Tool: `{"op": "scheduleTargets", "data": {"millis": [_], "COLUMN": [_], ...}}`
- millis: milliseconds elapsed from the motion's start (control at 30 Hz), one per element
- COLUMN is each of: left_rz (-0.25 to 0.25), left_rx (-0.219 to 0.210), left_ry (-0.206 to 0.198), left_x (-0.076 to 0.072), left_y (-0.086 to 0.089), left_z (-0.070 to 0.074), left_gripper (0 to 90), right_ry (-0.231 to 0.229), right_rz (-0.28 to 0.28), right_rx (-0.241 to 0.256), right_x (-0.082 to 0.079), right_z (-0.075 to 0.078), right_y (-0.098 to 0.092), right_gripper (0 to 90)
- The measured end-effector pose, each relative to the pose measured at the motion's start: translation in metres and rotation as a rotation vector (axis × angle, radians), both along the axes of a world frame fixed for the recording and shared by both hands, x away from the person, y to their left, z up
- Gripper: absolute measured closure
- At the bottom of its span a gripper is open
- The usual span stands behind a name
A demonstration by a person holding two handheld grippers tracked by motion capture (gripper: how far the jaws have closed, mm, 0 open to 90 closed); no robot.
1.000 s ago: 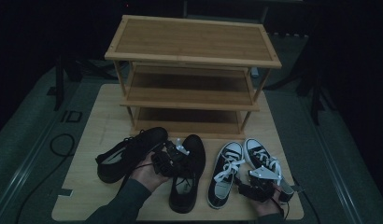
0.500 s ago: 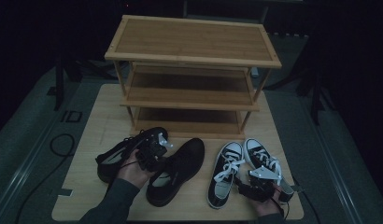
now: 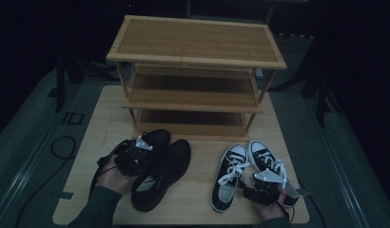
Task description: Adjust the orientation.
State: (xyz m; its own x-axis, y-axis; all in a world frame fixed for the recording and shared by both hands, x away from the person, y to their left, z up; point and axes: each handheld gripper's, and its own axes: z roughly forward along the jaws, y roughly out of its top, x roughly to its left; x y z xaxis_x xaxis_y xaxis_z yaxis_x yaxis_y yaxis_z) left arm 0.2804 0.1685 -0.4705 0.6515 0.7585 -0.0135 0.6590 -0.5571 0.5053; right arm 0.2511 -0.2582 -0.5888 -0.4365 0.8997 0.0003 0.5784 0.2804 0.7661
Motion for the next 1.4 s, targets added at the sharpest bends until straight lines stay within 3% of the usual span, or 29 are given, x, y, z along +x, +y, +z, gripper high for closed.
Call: {"op": "scheduleTargets", "data": {"millis": [300, 600, 867, 1033, 1167, 1400], "left_rz": [0.036, 0.049, 0.056, 0.054, 0.058, 0.085], "left_rx": [0.002, 0.032, 0.072, 0.068, 0.072, 0.105], "left_ry": [-0.005, -0.014, -0.035, -0.036, -0.035, -0.068], "left_x": [-0.004, -0.008, -0.008, -0.008, -0.010, -0.011], "left_y": [0.022, 0.037, 0.037, 0.038, 0.039, 0.041], "left_z": [0.000, 0.001, 0.002, 0.002, 0.003, 0.007], "left_gripper": [87.9, 87.9, 87.7, 87.2, 80.7, 57.7], "right_ry": [0.000, 0.000, 0.000, 0.001, 0.000, 0.000], "right_rz": [-0.001, 0.000, 0.000, 0.000, 0.000, 0.000], "right_rx": [0.000, 0.000, -0.001, 0.000, 0.000, 0.000], "right_x": [0.000, 0.000, 0.000, 0.000, 0.000, 0.000], "right_z": [0.000, 0.000, 0.000, 0.000, 0.000, 0.000], "right_y": [0.000, 0.000, 0.000, 0.000, 0.000, 0.000], "right_gripper": [35.3, 35.4, 35.4, 35.4, 35.4, 35.4]}}
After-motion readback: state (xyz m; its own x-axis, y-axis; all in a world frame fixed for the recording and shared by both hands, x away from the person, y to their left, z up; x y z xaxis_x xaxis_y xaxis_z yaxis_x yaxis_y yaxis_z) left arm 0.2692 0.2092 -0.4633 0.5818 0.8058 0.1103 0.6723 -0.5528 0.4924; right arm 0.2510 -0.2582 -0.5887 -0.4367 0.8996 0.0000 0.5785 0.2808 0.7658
